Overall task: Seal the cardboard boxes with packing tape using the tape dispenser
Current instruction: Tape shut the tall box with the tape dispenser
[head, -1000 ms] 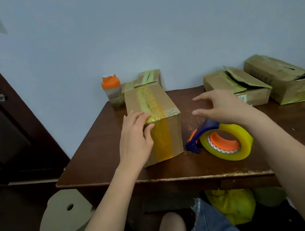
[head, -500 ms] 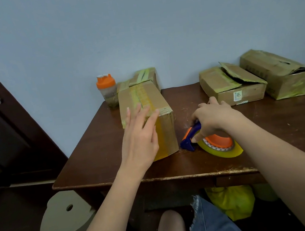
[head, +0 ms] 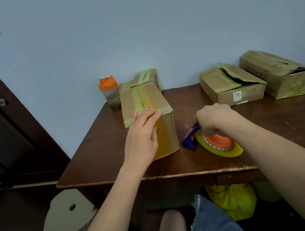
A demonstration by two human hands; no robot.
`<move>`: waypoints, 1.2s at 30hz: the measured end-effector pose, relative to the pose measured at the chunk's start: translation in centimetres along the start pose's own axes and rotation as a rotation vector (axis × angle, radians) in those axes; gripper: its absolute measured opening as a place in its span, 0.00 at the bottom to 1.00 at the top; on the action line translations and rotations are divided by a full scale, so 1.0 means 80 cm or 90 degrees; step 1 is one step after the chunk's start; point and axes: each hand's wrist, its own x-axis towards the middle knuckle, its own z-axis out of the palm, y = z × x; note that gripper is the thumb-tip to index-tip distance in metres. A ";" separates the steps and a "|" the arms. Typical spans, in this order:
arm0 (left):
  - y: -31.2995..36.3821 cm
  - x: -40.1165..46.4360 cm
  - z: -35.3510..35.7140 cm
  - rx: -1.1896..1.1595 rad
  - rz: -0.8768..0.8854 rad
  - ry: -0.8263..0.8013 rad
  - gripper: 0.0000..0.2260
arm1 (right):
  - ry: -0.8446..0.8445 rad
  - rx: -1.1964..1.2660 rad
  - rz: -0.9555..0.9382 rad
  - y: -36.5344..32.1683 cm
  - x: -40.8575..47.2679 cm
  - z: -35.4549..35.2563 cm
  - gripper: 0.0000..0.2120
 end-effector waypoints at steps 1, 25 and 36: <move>0.000 0.000 -0.001 0.000 0.001 -0.004 0.22 | 0.000 0.002 0.000 0.000 0.001 0.001 0.22; 0.085 -0.030 0.040 -0.652 -0.727 -0.321 0.13 | 0.086 0.094 -0.151 0.063 -0.100 -0.038 0.33; 0.085 -0.030 0.035 -1.132 -0.912 -0.365 0.14 | 0.085 0.148 -0.228 0.065 -0.125 -0.035 0.35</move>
